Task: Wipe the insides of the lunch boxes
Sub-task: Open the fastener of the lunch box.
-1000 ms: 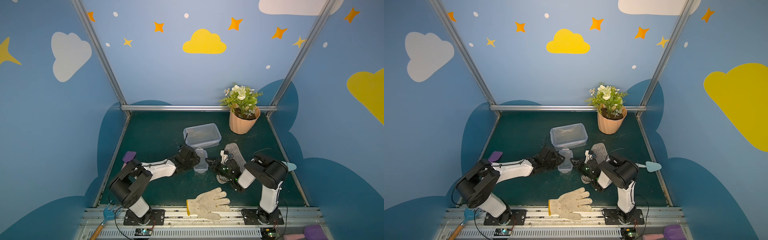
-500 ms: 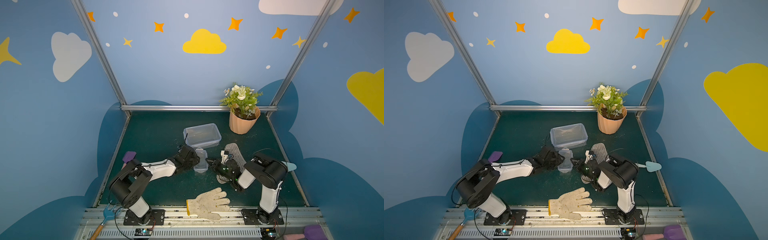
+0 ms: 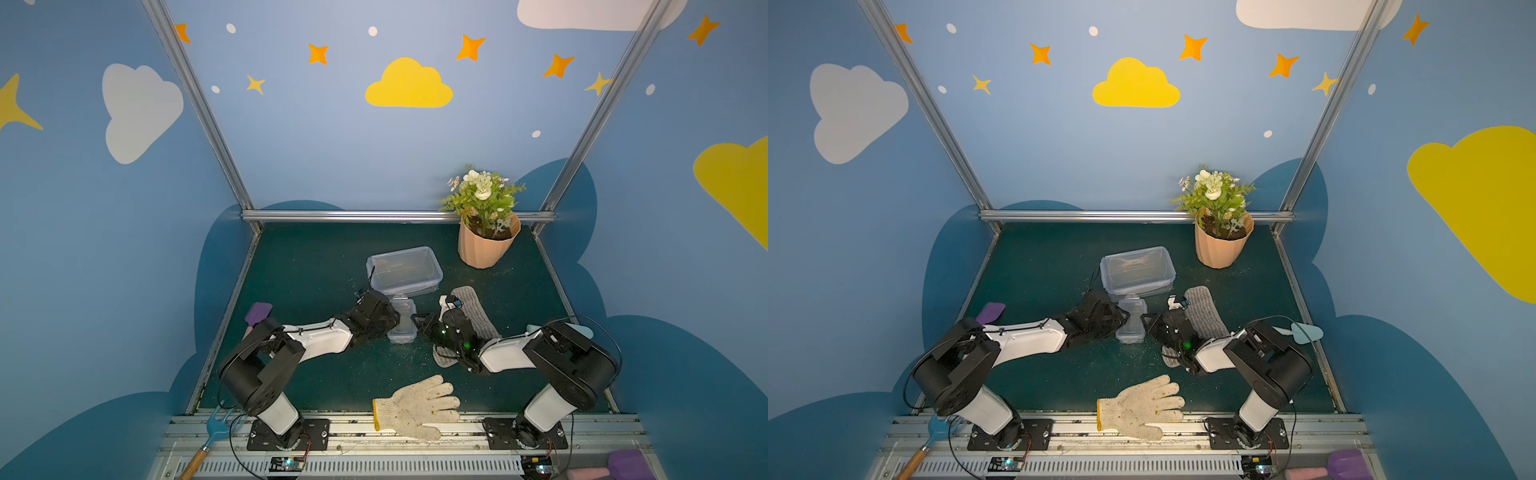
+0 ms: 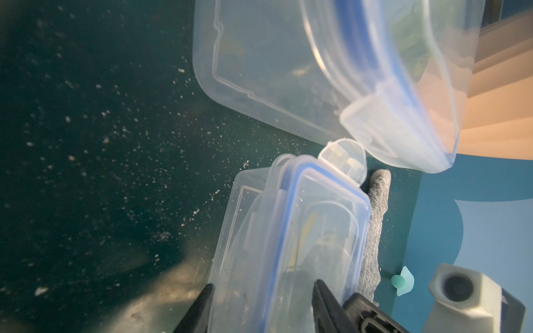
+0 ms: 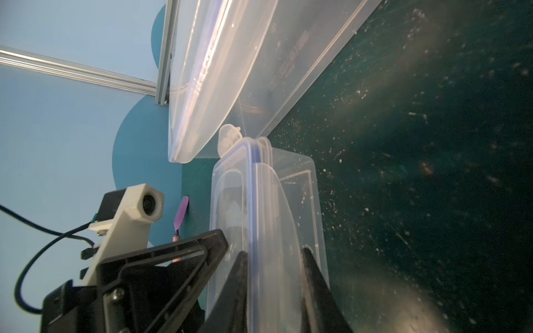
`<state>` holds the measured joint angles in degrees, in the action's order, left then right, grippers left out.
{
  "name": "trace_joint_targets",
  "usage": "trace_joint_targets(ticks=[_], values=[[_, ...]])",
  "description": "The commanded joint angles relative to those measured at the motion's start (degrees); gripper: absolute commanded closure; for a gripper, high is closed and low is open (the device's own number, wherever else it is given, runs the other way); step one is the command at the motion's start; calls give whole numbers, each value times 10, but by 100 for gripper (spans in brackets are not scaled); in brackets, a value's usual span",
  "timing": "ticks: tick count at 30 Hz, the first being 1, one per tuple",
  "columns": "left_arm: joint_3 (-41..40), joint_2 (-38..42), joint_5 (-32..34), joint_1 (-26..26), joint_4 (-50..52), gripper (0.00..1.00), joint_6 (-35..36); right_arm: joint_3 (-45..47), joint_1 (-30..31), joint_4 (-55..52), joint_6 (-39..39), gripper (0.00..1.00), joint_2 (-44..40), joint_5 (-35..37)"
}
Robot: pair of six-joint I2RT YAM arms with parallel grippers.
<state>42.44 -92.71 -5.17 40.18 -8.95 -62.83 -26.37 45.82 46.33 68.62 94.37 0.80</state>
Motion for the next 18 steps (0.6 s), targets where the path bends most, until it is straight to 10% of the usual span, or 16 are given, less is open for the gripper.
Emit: trace_joint_targets(ticks=[1, 18], values=[[-19, -44, -8, 10, 100, 50, 6, -19, 31, -110, -35, 100, 26, -42], [-3, -67, -8, 12, 109, 50, 10, -86, 45, -330, -113, 100, -20, -29]])
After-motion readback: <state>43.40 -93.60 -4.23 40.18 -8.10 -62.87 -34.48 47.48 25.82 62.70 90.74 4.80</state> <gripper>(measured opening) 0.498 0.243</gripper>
